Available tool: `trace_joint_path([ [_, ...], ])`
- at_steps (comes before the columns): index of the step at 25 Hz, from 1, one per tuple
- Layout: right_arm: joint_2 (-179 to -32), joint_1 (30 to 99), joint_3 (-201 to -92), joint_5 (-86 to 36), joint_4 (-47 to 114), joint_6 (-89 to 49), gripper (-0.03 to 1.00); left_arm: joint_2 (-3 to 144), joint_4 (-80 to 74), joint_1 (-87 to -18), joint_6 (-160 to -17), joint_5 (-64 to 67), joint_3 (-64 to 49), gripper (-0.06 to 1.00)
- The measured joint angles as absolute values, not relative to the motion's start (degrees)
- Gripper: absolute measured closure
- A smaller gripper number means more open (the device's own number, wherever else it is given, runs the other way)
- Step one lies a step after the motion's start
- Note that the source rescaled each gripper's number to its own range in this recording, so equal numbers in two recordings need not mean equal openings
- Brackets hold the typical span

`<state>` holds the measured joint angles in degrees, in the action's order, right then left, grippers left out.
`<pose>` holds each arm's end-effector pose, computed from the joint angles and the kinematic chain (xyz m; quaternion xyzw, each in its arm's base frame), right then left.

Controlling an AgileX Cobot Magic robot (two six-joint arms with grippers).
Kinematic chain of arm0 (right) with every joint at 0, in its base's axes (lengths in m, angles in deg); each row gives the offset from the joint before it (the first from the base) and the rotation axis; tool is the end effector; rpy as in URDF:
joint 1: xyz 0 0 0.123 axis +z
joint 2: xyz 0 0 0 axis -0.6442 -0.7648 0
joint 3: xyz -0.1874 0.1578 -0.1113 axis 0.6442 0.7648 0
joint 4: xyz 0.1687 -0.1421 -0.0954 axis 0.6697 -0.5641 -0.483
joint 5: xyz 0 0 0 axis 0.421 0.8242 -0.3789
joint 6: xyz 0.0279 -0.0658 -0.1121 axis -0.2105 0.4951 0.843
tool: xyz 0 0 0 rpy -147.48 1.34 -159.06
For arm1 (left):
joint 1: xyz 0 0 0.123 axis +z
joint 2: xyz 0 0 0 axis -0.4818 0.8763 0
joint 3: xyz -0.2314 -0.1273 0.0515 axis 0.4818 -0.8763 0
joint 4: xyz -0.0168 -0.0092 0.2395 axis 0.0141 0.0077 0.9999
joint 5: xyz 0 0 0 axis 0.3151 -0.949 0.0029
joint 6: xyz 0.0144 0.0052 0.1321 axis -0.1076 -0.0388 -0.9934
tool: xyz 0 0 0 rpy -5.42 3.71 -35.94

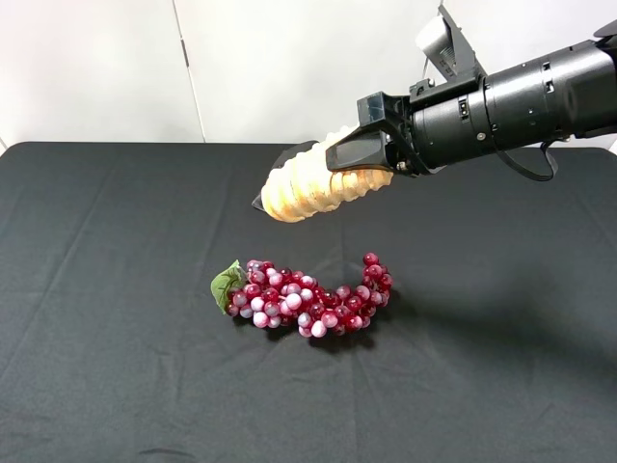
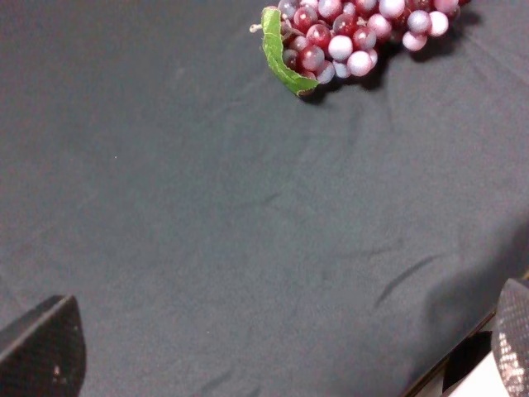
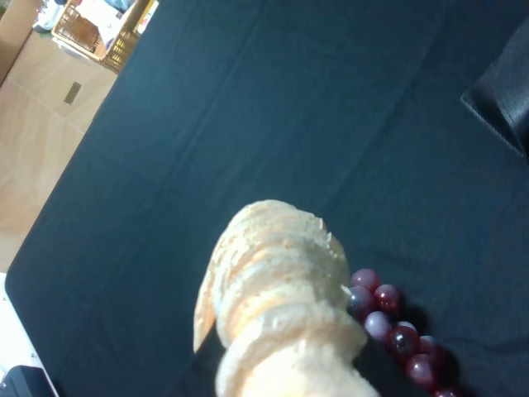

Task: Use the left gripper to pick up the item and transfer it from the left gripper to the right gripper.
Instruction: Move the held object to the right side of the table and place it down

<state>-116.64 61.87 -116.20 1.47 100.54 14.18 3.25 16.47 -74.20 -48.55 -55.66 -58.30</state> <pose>0.2643 0.1861 0.2243 -0.1776 0.8565 0.3799 0.3009 0.0444 -0.0276 0.2469 0.3005 0.8280 -0.1549 0.4473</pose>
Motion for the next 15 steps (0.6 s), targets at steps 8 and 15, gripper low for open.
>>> trace_joint_path([
  [8, -116.6, 61.9, -116.2, 1.5, 100.5, 14.2, 0.97, 3.3, 16.4, -69.1, -48.6, -55.6, -58.3, -0.04],
  [15, -116.6, 61.9, -116.2, 1.5, 100.5, 14.2, 0.97, 3.3, 16.4, -51.9, -48.6, -55.6, -58.3, -0.04],
])
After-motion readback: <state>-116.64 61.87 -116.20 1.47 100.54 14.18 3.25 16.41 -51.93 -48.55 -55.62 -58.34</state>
